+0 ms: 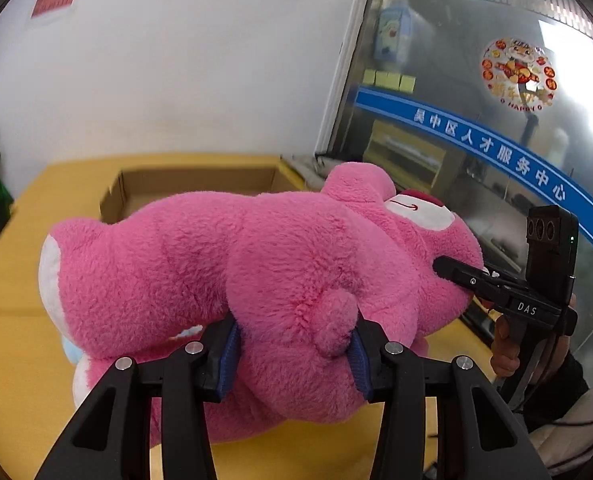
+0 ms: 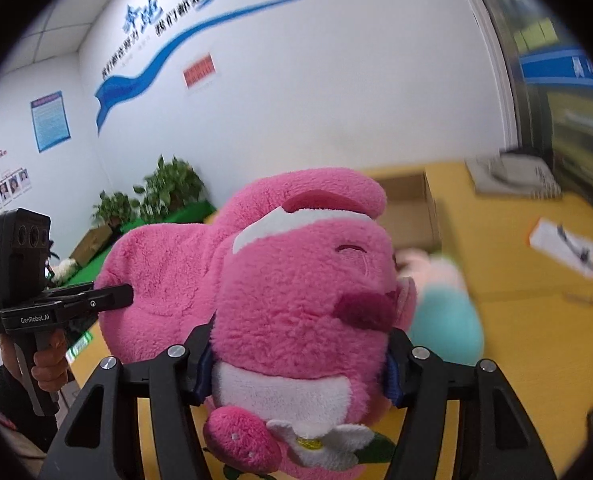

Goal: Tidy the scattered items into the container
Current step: 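Lift the pink bear with both tools and carry it into the cardboard box, then open both tools to release the pink bear inside the box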

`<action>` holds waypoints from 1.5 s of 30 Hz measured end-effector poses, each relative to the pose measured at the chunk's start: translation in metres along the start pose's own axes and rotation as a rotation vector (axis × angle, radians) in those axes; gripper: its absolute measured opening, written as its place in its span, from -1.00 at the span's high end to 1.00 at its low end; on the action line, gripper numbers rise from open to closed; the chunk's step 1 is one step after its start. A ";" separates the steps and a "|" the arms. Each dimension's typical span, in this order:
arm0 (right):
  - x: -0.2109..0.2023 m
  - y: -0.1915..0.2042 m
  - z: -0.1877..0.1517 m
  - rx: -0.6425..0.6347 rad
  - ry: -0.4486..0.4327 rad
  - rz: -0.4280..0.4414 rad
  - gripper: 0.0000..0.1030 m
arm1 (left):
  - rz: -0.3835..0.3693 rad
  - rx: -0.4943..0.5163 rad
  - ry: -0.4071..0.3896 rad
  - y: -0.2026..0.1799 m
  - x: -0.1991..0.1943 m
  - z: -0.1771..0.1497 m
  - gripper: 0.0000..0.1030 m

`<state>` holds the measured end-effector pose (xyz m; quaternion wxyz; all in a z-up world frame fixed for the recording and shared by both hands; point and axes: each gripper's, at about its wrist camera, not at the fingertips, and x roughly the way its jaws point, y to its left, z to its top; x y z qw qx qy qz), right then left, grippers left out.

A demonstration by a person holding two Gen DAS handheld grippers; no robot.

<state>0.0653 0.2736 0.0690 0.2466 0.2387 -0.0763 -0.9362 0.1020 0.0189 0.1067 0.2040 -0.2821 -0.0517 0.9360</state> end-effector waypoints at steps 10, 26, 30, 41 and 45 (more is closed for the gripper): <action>0.139 -0.032 0.160 -0.003 -0.046 -0.018 -0.22 | 0.050 -0.011 -0.001 0.086 0.142 0.159 0.05; 0.406 -0.200 0.138 0.247 0.377 -0.266 -0.57 | 0.108 -0.168 0.393 0.210 0.432 0.156 -0.02; 0.391 -0.195 0.146 0.259 0.360 -0.294 -0.71 | 0.151 -0.113 0.385 0.196 0.408 0.166 -0.08; 0.288 -0.147 0.159 0.179 0.217 -0.262 -0.82 | 0.235 -0.081 0.207 0.173 0.257 0.167 -0.58; 0.213 -0.097 0.145 0.048 0.158 -0.251 -1.00 | 0.322 -0.087 0.094 0.162 0.178 0.130 -1.00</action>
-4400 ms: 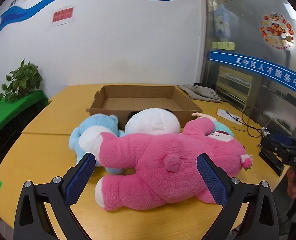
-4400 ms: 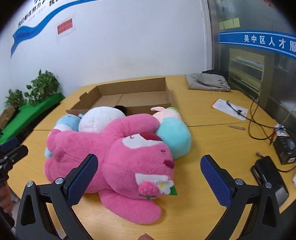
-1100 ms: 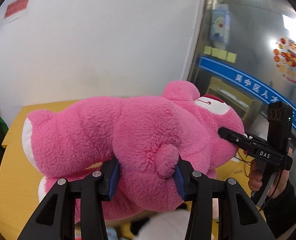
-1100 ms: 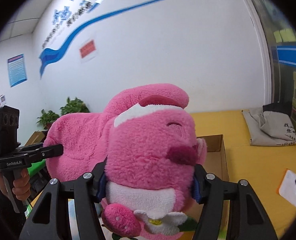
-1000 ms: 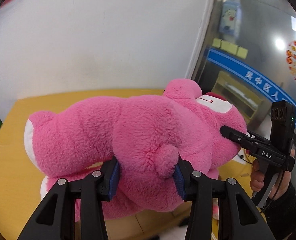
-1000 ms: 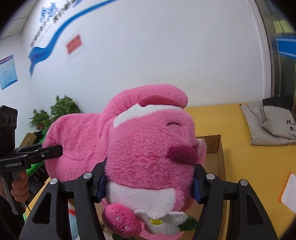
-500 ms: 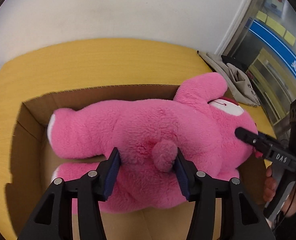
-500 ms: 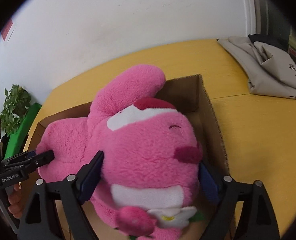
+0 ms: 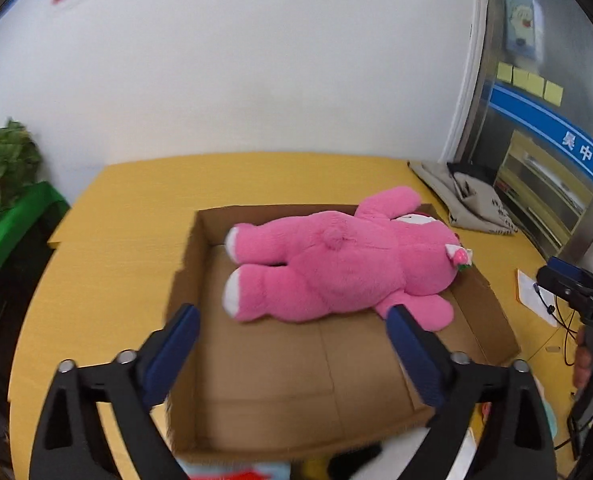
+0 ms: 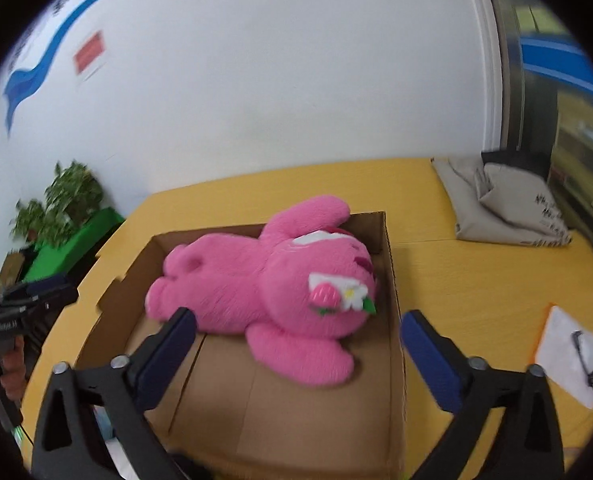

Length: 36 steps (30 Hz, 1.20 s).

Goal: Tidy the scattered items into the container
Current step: 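Open both tools to release the pink bear inside the box, then move both tools to the white panda plush on the table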

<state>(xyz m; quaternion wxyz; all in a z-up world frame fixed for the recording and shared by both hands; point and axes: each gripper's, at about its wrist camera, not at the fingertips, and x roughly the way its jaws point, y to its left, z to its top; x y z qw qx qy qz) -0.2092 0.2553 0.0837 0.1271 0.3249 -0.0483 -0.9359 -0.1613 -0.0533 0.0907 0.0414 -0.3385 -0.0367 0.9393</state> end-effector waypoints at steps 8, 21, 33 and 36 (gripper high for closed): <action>-0.083 0.034 -0.072 0.013 -0.075 -0.070 -1.00 | -0.014 0.022 -0.050 -0.031 -0.071 -0.095 -1.00; -0.114 0.070 -0.153 -0.103 -0.039 -0.116 -1.00 | -0.048 0.074 -0.073 -0.085 -0.100 -0.166 -1.00; -0.118 0.068 -0.170 -0.083 -0.004 -0.094 -1.00 | -0.048 0.056 -0.048 -0.085 -0.100 -0.177 -1.00; -0.116 0.068 -0.173 -0.079 0.003 -0.084 -1.00 | -0.032 0.051 -0.042 -0.081 -0.101 -0.181 -1.00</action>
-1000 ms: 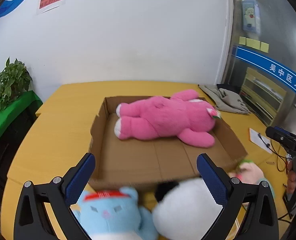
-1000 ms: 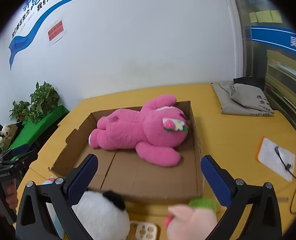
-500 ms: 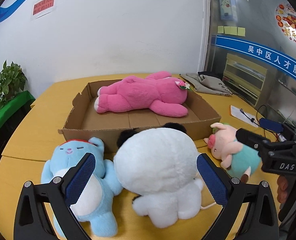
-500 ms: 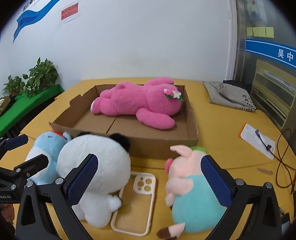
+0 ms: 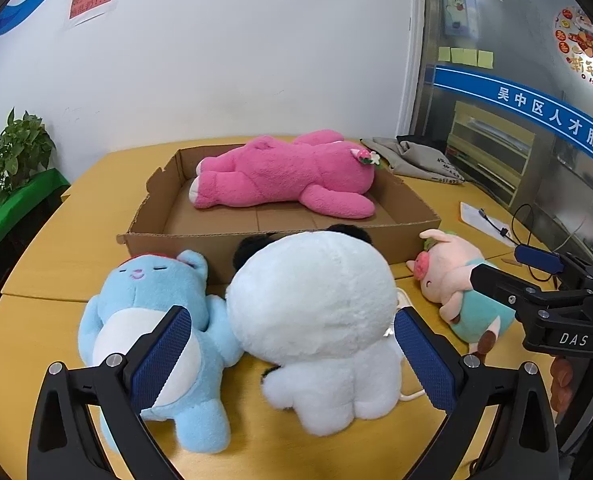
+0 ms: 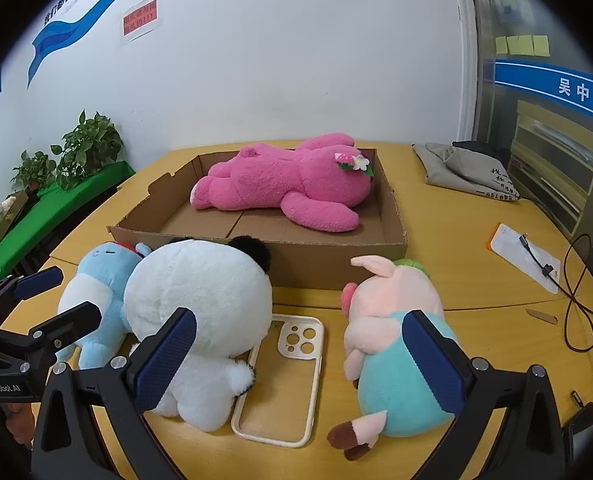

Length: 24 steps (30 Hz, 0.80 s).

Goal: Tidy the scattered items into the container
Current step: 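Move both tools to the white panda plush on the table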

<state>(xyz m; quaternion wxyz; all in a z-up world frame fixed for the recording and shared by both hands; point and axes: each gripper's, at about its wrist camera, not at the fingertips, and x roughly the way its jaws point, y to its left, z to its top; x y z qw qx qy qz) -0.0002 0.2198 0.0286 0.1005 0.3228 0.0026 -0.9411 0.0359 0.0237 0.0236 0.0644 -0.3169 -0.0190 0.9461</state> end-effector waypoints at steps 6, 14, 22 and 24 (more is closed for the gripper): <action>0.004 -0.004 -0.006 0.023 0.017 0.023 -1.00 | -0.011 -0.035 0.018 0.012 0.000 -0.005 -1.00; 0.012 0.002 -0.014 0.004 0.051 0.151 -1.00 | -0.154 -0.055 0.072 0.019 0.029 0.006 -1.00; 0.041 0.036 -0.024 -0.053 0.103 0.289 -1.00 | -0.254 -0.008 0.196 0.021 0.095 0.022 -1.00; 0.051 0.040 -0.024 -0.066 0.110 0.289 -1.00 | -0.289 -0.043 0.237 0.026 0.111 0.019 -1.00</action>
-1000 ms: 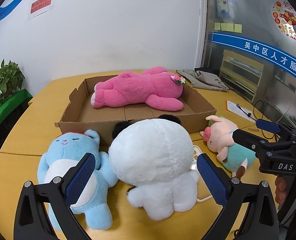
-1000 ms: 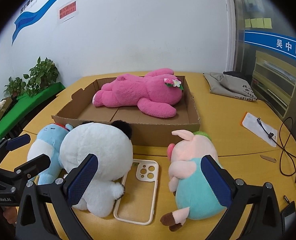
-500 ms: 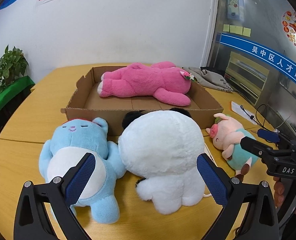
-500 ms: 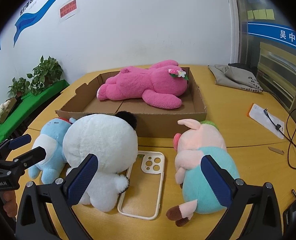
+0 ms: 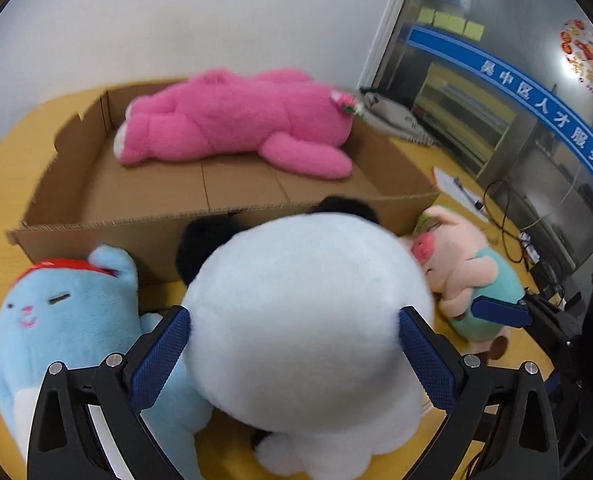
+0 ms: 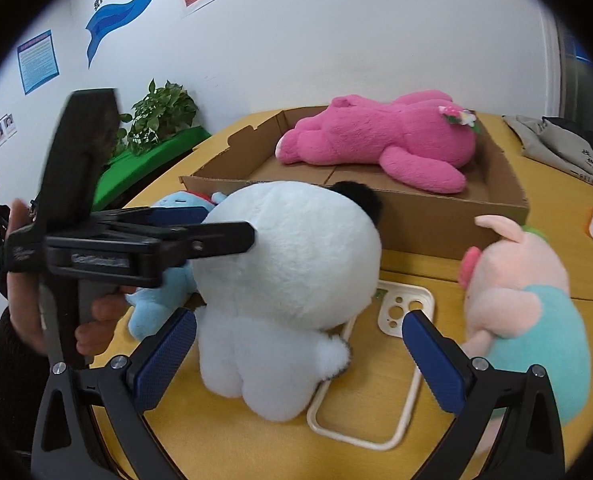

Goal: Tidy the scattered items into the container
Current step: 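Move both tools to the white panda plush on the table, then close both tools on the white panda plush, then carry the white panda into the box beside the pink bear and open both tools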

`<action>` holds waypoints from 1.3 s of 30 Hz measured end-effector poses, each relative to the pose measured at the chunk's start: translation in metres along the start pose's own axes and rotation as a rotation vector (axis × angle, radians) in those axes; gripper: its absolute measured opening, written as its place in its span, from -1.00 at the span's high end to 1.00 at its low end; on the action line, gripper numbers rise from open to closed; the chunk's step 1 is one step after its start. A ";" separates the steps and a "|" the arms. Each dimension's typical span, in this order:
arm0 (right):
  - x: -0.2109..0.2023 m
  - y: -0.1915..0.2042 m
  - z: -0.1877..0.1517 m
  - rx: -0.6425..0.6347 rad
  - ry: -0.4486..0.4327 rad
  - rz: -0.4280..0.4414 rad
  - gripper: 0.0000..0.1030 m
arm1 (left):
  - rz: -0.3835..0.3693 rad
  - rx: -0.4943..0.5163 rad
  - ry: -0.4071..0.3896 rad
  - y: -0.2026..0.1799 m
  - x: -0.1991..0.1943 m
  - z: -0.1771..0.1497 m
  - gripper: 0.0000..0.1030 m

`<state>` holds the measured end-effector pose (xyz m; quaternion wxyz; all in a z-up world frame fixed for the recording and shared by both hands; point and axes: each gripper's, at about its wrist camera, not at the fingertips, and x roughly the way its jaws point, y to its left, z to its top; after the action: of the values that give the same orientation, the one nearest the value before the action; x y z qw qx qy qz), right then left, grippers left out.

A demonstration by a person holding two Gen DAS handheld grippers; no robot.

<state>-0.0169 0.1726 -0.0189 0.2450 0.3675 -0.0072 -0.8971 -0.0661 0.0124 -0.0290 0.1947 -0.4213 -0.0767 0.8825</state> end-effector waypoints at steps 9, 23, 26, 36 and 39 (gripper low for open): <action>0.066 -0.005 0.000 0.024 0.111 0.082 -0.95 | -0.110 -0.003 0.010 0.007 0.008 -0.005 -0.89; 0.014 0.019 0.035 -0.002 -0.062 0.134 -0.25 | -0.077 0.085 -0.174 -0.034 -0.082 0.033 -0.50; -0.001 0.029 0.074 -0.051 -0.138 0.144 -0.25 | -0.030 0.148 -0.250 -0.037 -0.110 0.070 -0.50; 0.084 0.045 0.202 -0.067 -0.180 0.198 -0.25 | 0.117 0.086 -0.235 0.038 -0.084 0.165 -0.50; 0.140 0.036 0.203 0.015 -0.091 0.211 -0.25 | 0.137 0.021 -0.125 0.087 -0.039 0.166 -0.52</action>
<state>-0.2213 0.0444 0.0450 0.3345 0.3256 -0.0638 -0.8821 -0.1963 -0.0782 0.0779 0.1333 -0.3676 -0.0504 0.9190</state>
